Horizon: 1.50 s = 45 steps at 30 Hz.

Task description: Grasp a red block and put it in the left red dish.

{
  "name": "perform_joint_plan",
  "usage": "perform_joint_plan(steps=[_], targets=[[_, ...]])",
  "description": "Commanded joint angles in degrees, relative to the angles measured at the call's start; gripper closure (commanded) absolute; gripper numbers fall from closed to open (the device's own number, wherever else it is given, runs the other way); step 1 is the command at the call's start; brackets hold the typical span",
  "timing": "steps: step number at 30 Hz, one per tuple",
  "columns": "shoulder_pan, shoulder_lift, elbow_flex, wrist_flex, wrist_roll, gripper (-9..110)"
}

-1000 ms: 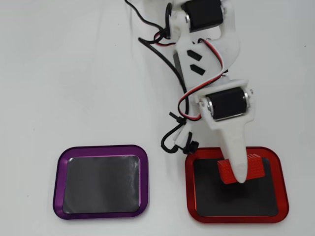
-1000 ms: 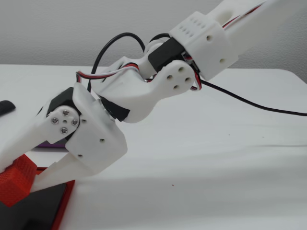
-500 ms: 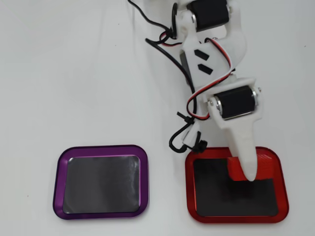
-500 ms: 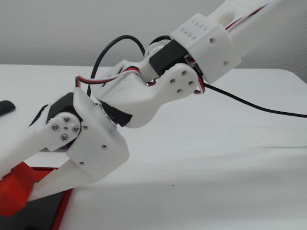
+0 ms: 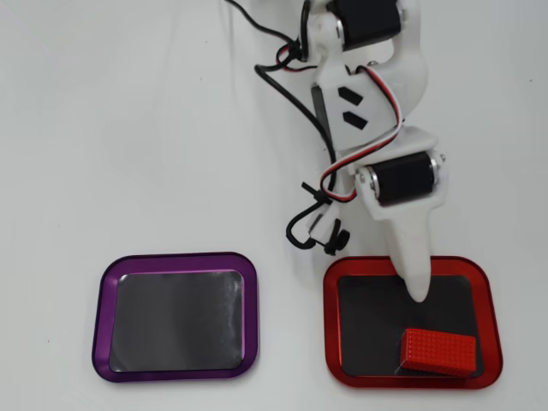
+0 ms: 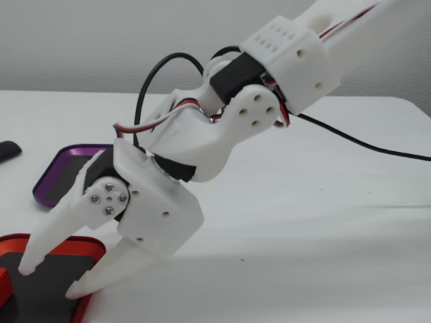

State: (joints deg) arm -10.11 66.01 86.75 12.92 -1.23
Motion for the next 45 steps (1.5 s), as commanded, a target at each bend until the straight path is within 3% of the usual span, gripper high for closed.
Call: perform_joint_plan(steps=[1, 12, 21, 28, 39, 45], targets=[[-0.09, 9.93, -1.85, 5.8, 0.44, 88], [0.44, 42.54, -1.67, 49.57, 0.53, 74], [3.34, 70.05, -1.49, 68.2, 0.44, 74], [7.73, 91.32, 15.73, 67.15, 0.35, 74], [11.95, 131.13, 63.11, 46.32, -0.35, 74], [11.95, 130.34, 75.06, 42.89, 0.35, 79]])
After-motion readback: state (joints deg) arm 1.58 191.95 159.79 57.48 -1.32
